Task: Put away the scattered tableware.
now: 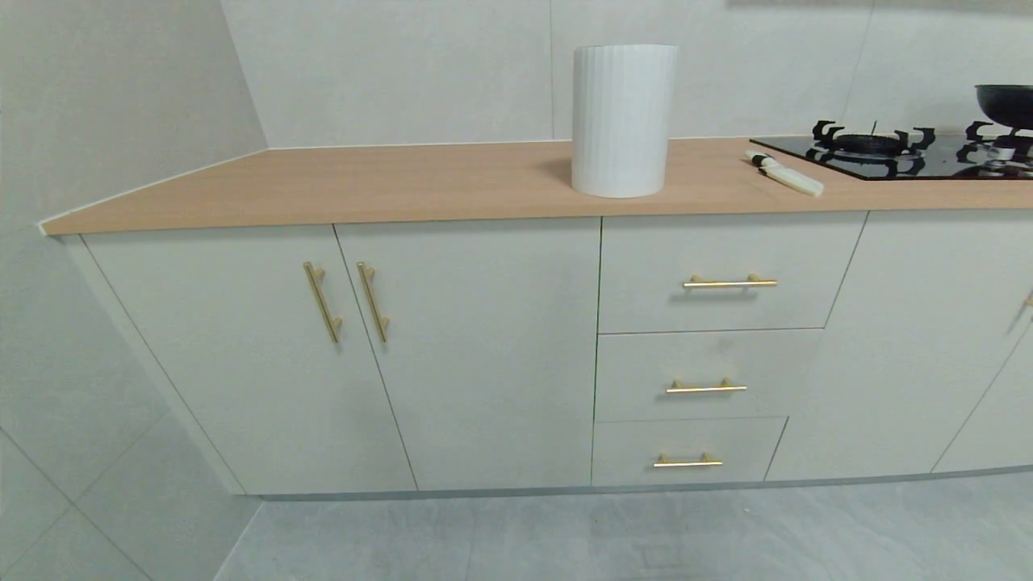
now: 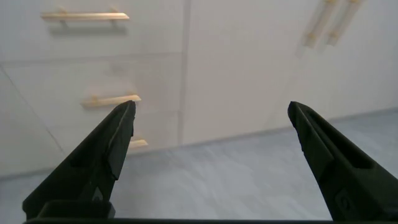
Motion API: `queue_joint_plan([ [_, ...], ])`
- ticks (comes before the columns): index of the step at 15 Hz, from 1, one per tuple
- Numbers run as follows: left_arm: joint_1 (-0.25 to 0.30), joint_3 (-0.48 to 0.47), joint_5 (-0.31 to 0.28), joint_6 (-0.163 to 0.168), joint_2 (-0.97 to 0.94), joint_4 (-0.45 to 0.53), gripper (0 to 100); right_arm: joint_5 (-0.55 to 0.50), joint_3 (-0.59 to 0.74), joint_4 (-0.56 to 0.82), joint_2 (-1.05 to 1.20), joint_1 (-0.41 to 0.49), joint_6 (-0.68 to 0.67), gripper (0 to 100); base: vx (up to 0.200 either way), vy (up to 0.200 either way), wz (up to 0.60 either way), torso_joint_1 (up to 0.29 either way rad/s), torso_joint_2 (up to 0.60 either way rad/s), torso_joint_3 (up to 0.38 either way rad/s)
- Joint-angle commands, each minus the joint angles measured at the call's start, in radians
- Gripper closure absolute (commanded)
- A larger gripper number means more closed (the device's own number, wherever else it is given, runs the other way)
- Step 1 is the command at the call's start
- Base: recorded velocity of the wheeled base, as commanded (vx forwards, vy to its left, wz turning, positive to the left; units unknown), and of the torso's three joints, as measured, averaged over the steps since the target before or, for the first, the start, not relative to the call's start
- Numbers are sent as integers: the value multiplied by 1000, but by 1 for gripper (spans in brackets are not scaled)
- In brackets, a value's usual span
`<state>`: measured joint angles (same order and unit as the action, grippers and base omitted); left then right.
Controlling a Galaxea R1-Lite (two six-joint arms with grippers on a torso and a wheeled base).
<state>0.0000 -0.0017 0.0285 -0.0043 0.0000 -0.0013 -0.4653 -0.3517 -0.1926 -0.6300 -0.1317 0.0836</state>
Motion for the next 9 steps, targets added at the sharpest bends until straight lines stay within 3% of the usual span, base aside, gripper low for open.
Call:
queue_joint_plan([
  [1,0,2,1,0,0,0,0,-13,-119,245,363,72,44,0,0,0,0,0,0,0],
  [7,0,0,1,0,2,0,0,-9,-101,374,596,116,73,0,0,0,0,0,0,0],
  [9,0,0,1,0,0,0,0,76,-50,367,630,132,67,0,0,0,0,0,0,0],
])
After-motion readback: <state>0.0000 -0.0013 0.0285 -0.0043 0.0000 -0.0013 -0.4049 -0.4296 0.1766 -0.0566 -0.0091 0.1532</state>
